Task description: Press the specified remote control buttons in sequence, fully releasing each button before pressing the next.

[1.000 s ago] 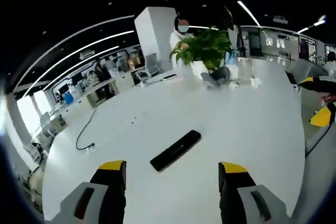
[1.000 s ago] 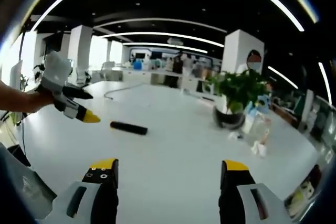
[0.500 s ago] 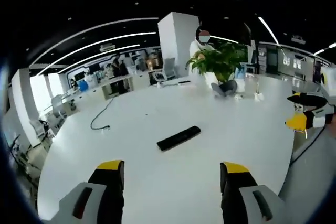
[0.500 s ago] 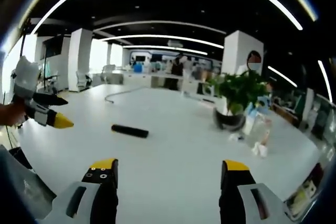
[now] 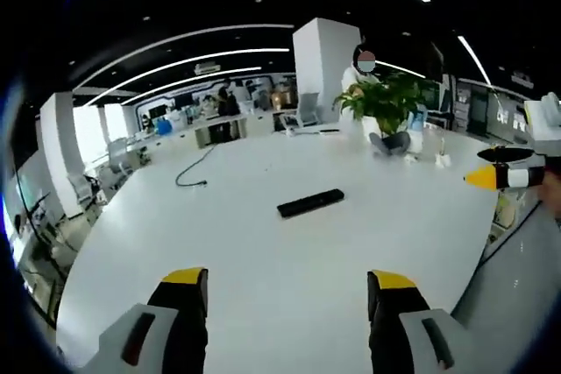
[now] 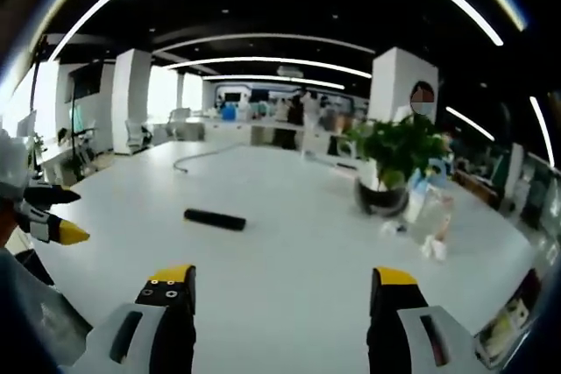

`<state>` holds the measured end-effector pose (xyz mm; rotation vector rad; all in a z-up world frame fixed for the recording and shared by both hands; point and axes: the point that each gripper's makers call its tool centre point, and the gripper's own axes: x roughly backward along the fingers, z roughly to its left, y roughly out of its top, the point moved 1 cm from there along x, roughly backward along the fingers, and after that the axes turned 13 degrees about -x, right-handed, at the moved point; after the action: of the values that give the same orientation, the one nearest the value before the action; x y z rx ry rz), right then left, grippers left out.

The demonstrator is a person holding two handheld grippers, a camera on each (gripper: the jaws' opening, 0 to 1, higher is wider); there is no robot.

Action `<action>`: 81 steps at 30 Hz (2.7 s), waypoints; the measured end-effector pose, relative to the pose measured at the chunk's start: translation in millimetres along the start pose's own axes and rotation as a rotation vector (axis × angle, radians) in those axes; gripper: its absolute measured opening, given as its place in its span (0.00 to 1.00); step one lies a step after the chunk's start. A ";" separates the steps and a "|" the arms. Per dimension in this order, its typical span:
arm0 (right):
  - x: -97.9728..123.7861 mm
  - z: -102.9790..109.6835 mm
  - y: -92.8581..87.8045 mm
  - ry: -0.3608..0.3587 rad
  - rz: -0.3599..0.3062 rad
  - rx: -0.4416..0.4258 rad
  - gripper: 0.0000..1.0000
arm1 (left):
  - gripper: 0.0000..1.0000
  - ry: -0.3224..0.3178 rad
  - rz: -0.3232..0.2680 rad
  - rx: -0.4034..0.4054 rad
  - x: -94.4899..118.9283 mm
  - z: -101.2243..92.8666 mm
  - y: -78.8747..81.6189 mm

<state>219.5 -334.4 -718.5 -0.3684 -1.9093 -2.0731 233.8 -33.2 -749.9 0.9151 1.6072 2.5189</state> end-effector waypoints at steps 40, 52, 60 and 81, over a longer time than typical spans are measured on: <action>-13.4 -9.6 -19.6 0.043 0.106 -0.015 0.81 | 1.00 -0.069 0.049 0.098 4.4 -10.2 -30.7; -13.7 -6.8 -19.0 0.059 0.101 0.004 0.86 | 1.00 -0.010 -0.004 0.059 9.1 -1.0 -21.3; -13.0 -4.0 -20.0 0.066 0.104 0.025 0.88 | 1.00 -0.007 0.004 0.067 9.2 0.4 -22.7; -13.9 -7.4 -21.8 0.048 0.113 0.012 0.86 | 0.99 0.023 -0.045 0.056 14.4 6.3 -14.7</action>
<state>224.0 -339.6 -744.6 -0.4111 -1.8290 -1.9794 220.7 -16.5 -753.6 0.8484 1.6937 2.4756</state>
